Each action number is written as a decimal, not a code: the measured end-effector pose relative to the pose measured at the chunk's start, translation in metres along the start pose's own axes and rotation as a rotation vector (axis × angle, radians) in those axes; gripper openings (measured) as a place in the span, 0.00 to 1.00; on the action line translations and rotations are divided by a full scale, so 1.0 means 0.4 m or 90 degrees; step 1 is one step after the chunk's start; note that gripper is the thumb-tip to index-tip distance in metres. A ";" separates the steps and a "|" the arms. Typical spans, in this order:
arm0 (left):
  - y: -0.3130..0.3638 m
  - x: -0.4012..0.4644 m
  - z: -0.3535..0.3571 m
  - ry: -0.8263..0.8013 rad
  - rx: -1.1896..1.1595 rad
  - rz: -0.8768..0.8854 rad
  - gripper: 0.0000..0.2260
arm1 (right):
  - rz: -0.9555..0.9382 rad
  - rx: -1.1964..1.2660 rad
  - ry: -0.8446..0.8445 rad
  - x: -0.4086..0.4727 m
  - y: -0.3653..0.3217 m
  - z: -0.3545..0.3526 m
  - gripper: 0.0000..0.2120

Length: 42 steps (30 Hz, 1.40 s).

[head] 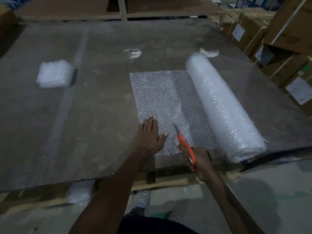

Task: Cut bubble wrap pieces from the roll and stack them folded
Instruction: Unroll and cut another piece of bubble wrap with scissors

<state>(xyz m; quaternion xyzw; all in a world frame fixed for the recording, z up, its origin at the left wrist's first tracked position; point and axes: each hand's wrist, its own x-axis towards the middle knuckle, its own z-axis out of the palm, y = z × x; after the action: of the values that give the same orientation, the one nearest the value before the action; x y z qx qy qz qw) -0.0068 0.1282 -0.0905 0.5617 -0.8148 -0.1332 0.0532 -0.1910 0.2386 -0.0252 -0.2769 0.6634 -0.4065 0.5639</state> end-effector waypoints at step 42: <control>-0.020 0.057 -0.050 -0.004 0.019 -0.005 0.40 | -0.001 -0.004 -0.023 0.078 -0.057 0.023 0.18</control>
<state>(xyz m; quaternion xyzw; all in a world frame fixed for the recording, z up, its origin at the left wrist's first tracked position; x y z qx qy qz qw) -0.0029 0.1012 -0.0748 0.5654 -0.8145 -0.1229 0.0416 -0.1906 0.1991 -0.0226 -0.2862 0.6544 -0.3996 0.5747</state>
